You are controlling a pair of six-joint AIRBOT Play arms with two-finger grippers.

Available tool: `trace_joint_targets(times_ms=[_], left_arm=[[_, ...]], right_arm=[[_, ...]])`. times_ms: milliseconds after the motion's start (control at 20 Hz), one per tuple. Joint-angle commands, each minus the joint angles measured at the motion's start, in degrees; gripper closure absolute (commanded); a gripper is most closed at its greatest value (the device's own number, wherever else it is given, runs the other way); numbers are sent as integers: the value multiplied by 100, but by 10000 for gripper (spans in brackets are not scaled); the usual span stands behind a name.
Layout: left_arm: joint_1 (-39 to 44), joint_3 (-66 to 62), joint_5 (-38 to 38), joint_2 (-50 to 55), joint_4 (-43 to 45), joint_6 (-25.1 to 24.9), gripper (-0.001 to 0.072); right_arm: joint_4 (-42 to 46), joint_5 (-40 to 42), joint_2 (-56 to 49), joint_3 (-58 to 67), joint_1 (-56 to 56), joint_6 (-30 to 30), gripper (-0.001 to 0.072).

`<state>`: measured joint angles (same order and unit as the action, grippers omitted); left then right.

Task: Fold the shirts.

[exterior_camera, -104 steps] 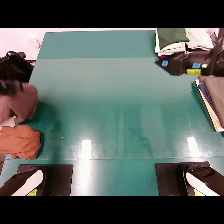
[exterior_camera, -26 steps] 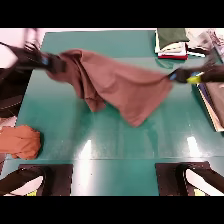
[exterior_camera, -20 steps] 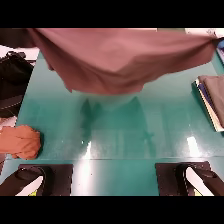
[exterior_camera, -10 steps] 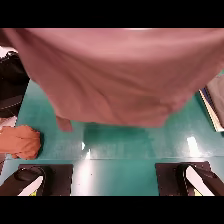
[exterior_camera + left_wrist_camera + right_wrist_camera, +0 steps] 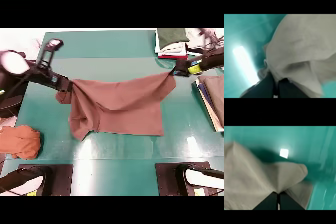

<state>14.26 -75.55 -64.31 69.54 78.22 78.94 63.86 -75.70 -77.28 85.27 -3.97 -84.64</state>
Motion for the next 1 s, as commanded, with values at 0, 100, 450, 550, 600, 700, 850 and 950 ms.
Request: trace_joint_targets(times_ms=[0,100,450,550,600,700,850,950], left_arm=[[-2,15,1674,756,732,166,676],[-2,-234,2251,951,905,323,667],[-1082,-807,610,981,540,1073,183],[-1657,-514,98,979,-179,1056,183],[-1869,-306,-50,979,-509,990,182],[-2135,232,-190,979,-1073,678,181],[-2166,1045,2,979,-1307,544,181],[-2162,1563,280,979,-1620,385,181]], right_arm=[[17,103,-688,155,127,-105,694],[17,85,-750,452,127,-105,690],[15,-907,-334,354,-289,168,304],[15,-728,140,-350,-415,181,305],[13,-590,365,-688,-461,184,305],[15,-321,798,-1292,-468,184,305],[11,122,1298,-1908,-463,181,307],[11,229,1478,-2090,-463,181,351]])
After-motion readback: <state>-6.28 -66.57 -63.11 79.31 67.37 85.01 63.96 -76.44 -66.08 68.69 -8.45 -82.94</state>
